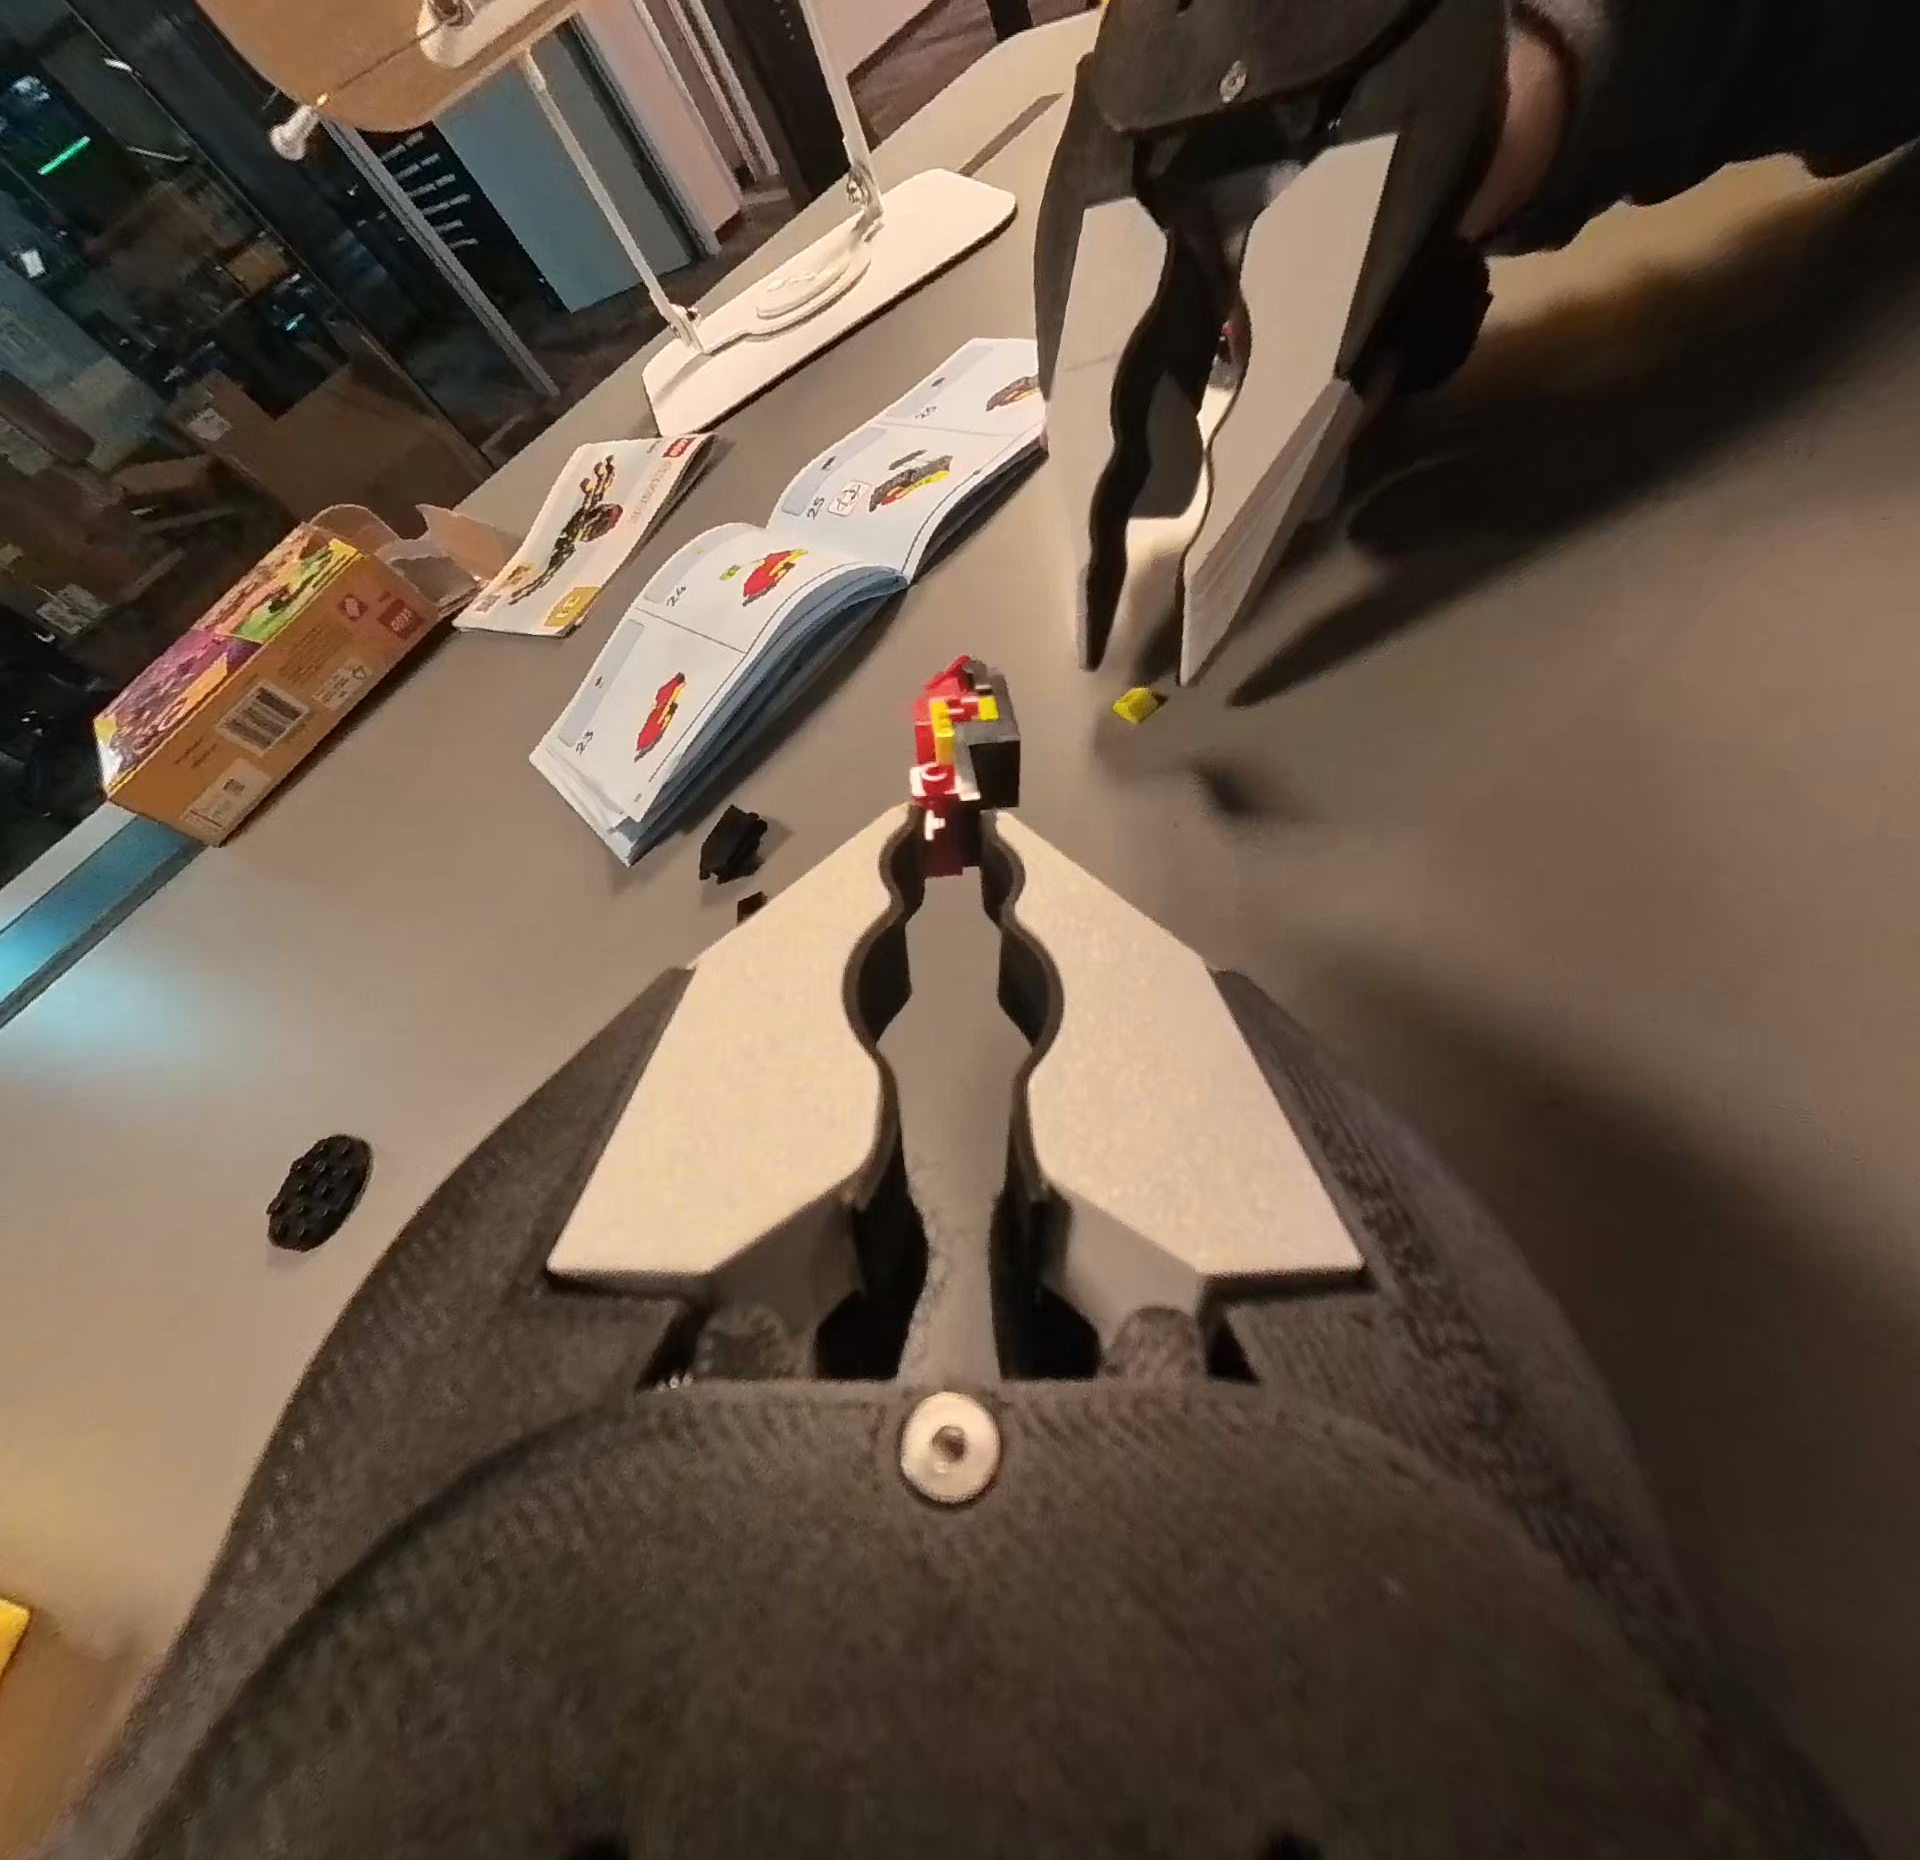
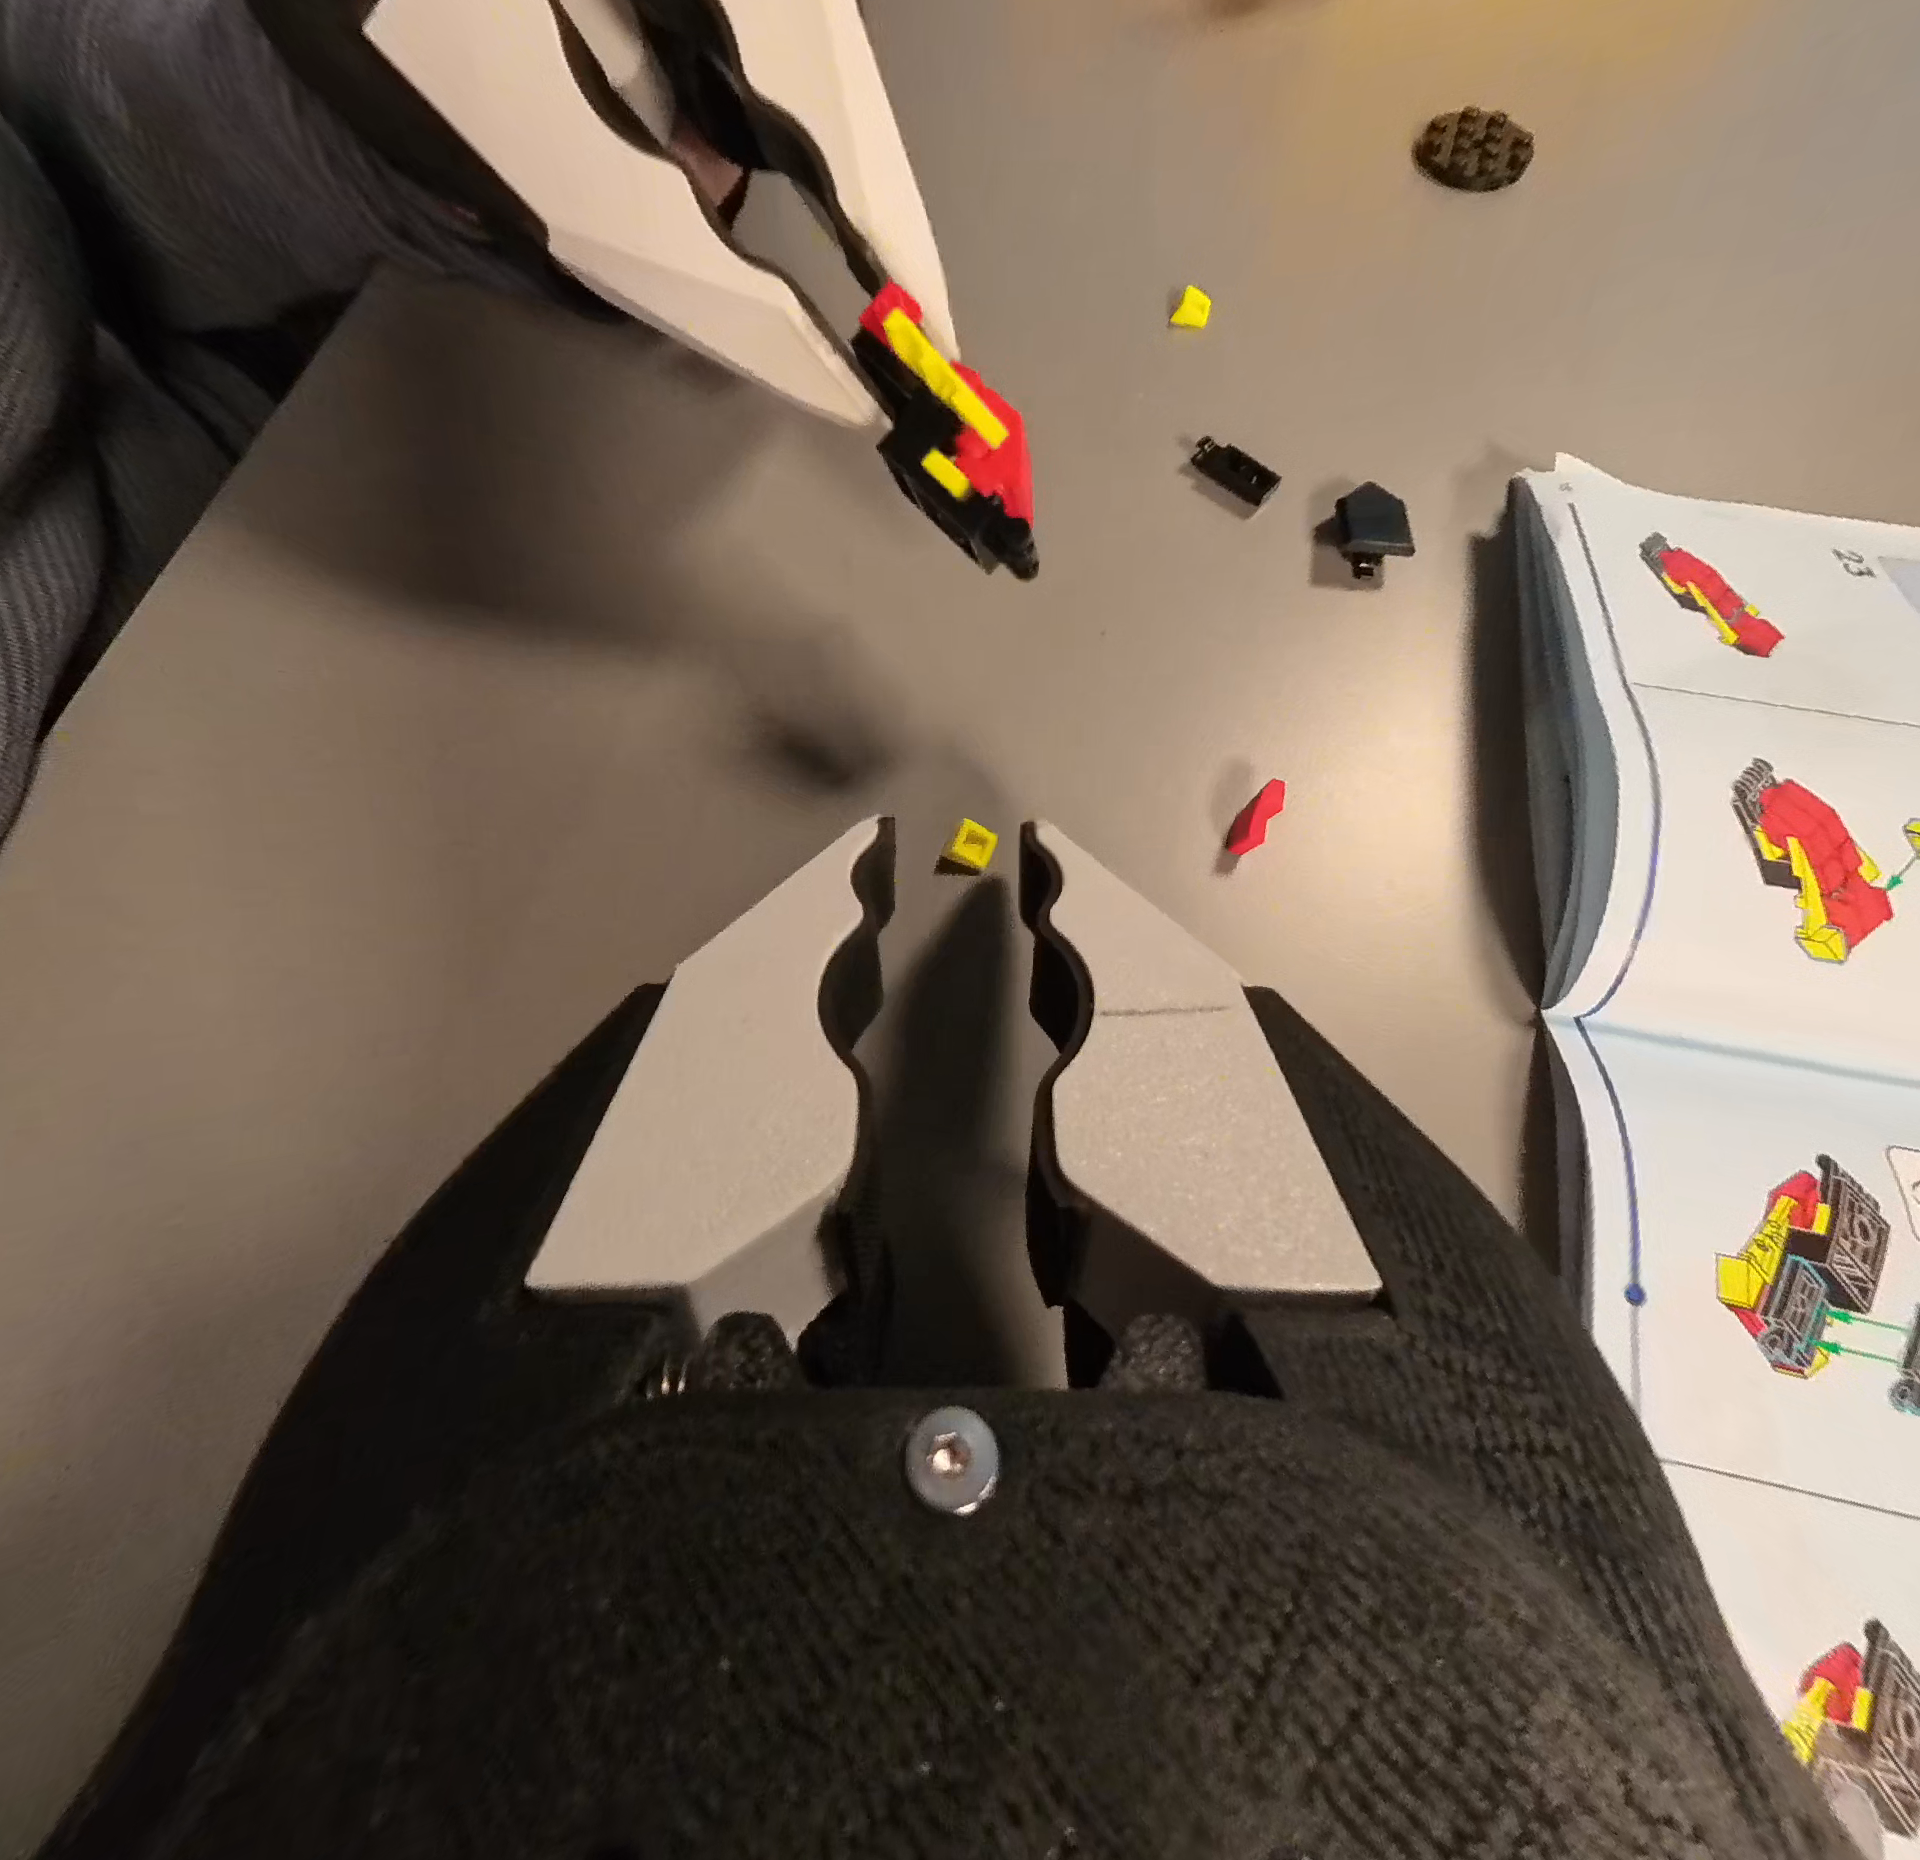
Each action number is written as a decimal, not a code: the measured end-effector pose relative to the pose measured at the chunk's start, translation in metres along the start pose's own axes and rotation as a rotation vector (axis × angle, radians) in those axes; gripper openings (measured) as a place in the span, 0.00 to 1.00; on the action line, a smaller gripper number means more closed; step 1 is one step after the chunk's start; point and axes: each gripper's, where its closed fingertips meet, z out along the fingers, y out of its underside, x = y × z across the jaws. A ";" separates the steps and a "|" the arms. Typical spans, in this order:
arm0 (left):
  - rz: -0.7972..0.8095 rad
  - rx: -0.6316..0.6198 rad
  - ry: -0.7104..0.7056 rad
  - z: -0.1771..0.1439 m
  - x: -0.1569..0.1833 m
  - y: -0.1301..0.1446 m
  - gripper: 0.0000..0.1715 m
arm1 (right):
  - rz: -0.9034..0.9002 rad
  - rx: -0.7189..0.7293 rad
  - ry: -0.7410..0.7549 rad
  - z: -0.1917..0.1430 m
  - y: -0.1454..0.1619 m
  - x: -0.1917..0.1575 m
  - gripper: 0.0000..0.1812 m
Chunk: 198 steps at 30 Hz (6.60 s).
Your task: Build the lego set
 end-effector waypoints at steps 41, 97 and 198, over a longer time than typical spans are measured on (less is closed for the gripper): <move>-0.066 0.082 -0.028 -0.013 -0.008 -0.012 0.05 | -1.916 -0.943 0.120 0.004 0.010 0.007 0.00; 0.112 0.524 0.022 0.061 -0.104 -0.058 0.05 | 0.011 0.154 1.102 -0.076 -0.020 0.146 0.21; 0.559 0.216 0.213 0.079 -0.089 0.018 0.05 | 0.055 -0.072 0.434 0.015 -0.008 0.070 0.09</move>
